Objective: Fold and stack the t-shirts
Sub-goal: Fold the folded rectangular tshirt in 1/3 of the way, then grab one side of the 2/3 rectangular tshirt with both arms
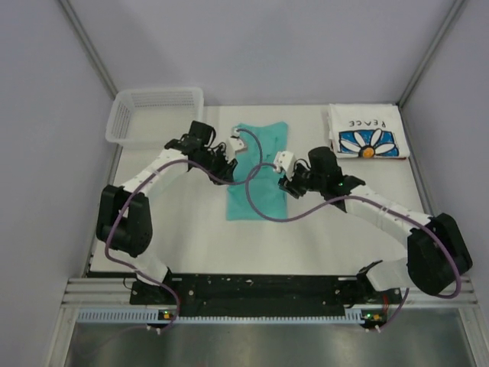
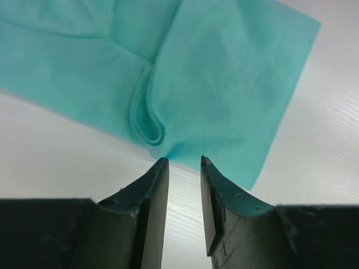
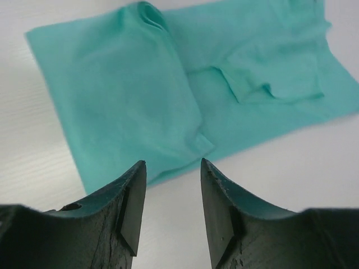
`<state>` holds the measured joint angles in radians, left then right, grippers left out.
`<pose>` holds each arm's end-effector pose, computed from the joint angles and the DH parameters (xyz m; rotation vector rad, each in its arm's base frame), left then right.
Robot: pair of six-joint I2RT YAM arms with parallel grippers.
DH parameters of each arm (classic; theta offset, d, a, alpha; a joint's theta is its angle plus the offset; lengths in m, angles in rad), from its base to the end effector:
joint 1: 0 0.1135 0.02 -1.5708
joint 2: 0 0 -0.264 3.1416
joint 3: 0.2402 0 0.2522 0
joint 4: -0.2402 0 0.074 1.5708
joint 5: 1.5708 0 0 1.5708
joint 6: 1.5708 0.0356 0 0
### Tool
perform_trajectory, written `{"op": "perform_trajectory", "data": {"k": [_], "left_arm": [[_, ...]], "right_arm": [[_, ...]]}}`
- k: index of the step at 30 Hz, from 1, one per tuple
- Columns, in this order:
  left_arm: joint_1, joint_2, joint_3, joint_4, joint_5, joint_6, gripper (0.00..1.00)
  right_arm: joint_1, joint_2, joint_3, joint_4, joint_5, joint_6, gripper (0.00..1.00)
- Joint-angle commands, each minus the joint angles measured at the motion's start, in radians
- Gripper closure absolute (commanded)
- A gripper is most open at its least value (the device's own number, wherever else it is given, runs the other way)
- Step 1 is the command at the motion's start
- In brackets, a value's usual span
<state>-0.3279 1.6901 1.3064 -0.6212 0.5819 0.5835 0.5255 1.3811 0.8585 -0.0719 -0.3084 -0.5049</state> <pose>0.3313 -0.1334 0.2520 1.2653 2.0986 -0.6346 0.2557 0.1608 0.2420 -1.2116 1.7804 0.3453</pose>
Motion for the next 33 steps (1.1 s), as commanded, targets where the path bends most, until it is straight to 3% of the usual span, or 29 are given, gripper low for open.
{"op": "perform_trajectory", "data": {"k": [1, 5, 9, 18, 22, 27, 30, 33], "left_arm": [[-0.040, 0.037, -0.010, -0.031, 0.068, 0.113, 0.65], [-0.039, 0.192, 0.108, -0.057, 0.023, 0.020, 0.66], [-0.034, 0.322, 0.241, -0.129, -0.062, -0.033, 0.73], [-0.022, 0.340, 0.318, -0.067, -0.166, -0.134, 0.69], [-0.023, 0.153, 0.188, -0.028, -0.104, -0.061, 0.67], [-0.071, -0.110, -0.099, -0.026, 0.047, 0.228, 0.56], [-0.131, -0.130, -0.211, -0.063, -0.026, 0.335, 0.53], [-0.171, -0.090, -0.246, -0.101, -0.045, 0.352, 0.50]], "right_arm": [[0.066, -0.019, -0.033, -0.072, -0.256, -0.291, 0.56], [0.136, 0.027, -0.076, -0.112, -0.175, -0.408, 0.55], [0.148, 0.096, -0.072, -0.114, -0.146, -0.414, 0.56], [0.205, 0.219, -0.039, -0.241, 0.004, -0.491, 0.57], [0.234, 0.187, -0.055, -0.241, 0.068, -0.509, 0.57], [0.240, 0.182, -0.042, -0.255, 0.068, -0.503, 0.59], [0.243, 0.199, -0.033, -0.282, 0.095, -0.495, 0.67], [0.254, 0.202, -0.038, -0.292, 0.118, -0.498, 0.72]]}}
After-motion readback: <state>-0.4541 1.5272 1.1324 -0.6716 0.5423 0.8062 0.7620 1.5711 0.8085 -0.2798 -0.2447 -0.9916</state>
